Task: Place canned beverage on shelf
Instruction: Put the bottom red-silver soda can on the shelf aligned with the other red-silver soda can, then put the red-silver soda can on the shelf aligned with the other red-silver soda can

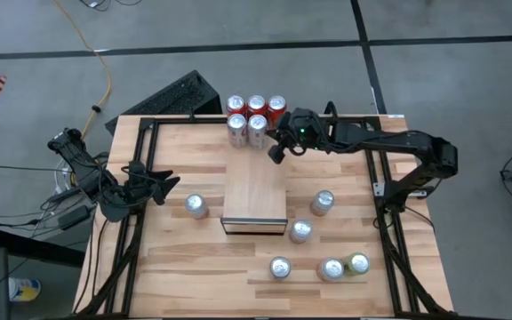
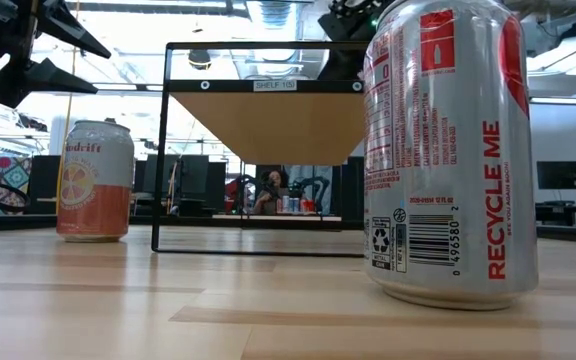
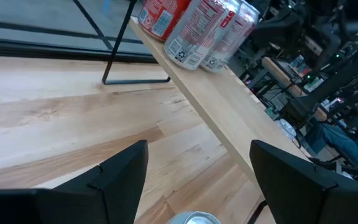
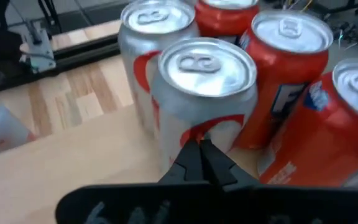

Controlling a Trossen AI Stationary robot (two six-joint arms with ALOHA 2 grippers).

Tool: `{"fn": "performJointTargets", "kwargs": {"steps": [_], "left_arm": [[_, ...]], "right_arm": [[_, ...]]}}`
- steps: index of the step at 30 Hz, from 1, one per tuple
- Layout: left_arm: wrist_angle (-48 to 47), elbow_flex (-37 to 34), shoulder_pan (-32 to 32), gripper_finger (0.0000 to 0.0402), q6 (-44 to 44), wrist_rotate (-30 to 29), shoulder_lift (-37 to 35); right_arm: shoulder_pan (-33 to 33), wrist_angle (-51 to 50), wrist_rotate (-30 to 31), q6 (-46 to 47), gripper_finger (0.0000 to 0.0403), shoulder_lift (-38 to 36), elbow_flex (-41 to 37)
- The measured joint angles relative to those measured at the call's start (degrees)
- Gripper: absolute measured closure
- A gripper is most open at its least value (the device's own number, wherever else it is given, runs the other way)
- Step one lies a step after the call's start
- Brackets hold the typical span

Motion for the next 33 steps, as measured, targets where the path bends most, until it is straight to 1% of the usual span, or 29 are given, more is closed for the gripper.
{"fn": "performJointTargets", "kwargs": {"steps": [7,12,16,20,23,25,27,30,33], "left_arm": [[0.02,0.0,0.01,0.0132,0.0,-0.02,0.0],[-0.04,0.0,0.01,0.0132,0.2,0.0,0.0],[-0.05,0.0,-0.01,0.0132,0.2,0.12,0.0],[-0.02,0.0,0.01,0.0132,0.2,0.07,0.0],[-0.02,0.0,0.01,0.0132,0.2,0.09,0.0],[-0.03,0.0,0.0,0.0132,0.22,0.23,0.0],[-0.03,0.0,0.01,0.0132,0.75,0.56,0.0],[-0.04,0.0,0.01,0.0132,1.62,0.57,0.0],[-0.04,0.0,-0.01,0.0132,1.73,0.59,0.0]], "right_arm": [[0.67,-0.21,-1.14,0.23,0.0403,0.19,-0.03],[1.4,-2.61,-1.31,1.12,0.0403,-2.27,-0.01],[3.12,-10.52,-2.78,2.47,0.0403,-8.18,-0.01],[5.23,-22.18,-9.59,4.68,0.0403,-14.96,0.05],[7.32,-30.43,-11.52,9.09,0.0398,-18.03,0.05],[9.89,-34.94,-12.15,11.02,0.0385,-19.31,0.05],[13.27,-38.01,-12.97,12.82,0.0359,-20.07,0.05],[18.8,-38.27,-14.88,16.36,0.0305,-20.2,0.05],[24.8,-35.44,-15.31,19.22,0.0241,-19.61,0.05]]}}
